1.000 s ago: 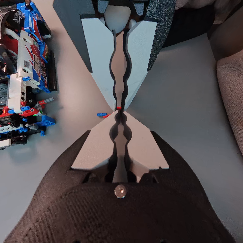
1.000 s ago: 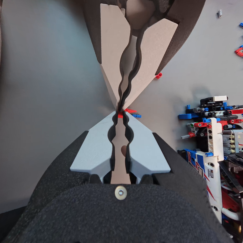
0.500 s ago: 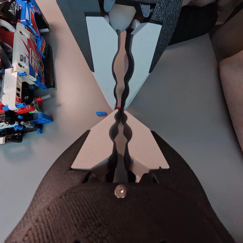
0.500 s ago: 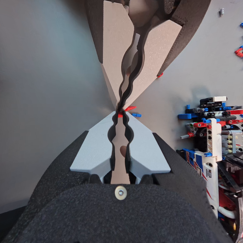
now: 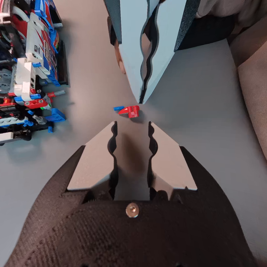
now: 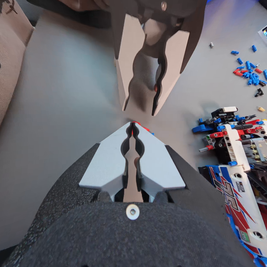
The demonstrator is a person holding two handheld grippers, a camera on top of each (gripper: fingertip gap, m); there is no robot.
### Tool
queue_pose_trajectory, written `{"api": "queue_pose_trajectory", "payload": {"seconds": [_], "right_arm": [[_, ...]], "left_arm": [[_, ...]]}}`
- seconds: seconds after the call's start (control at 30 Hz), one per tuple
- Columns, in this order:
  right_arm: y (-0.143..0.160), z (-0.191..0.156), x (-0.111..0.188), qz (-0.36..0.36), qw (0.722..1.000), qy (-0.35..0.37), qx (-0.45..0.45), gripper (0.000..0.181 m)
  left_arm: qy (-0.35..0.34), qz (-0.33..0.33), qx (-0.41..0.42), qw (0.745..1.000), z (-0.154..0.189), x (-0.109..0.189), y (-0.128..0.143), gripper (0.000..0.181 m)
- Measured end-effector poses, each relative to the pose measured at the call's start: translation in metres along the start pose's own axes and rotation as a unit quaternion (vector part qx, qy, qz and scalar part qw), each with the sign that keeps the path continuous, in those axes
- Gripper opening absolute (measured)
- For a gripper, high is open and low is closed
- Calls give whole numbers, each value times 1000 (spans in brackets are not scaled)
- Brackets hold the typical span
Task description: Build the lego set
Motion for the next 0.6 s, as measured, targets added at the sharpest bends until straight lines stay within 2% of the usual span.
{"api": "queue_pose_trajectory", "payload": {"seconds": [0.03,0.1,0.23,0.37,0.43,0.53,0.6], "right_arm": [[-3,0,3,20,1000,-4,-7,0],[-2,5,8,25,1000,5,-14,1],[10,9,13,-7,999,29,-21,10],[15,-3,4,-48,994,18,-101,16],[14,-5,-3,-63,989,35,-128,19],[16,-1,-11,-86,986,74,-124,13],[12,-2,-11,-77,991,68,-89,7]], "left_arm": [[12,5,11,1000,0,-2,1,44],[8,15,24,1000,-4,-2,1,45],[-25,5,4,1000,-8,0,-1,38],[-34,-20,-13,999,-4,-5,-1,33],[-37,-25,-14,999,-4,-6,1,32],[-33,-16,-6,999,-5,-4,0,31],[-34,-6,-3,999,-6,0,-2,31]]}}
Point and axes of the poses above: each gripper's, where its closed fingertips meet, x back along the fingers, y out of its underside, z = x × y across the jaws, the point moved 3 cm from there along x, back along the fingers, and after that the axes turned 9 degrees about y, right-handed, at the moved point
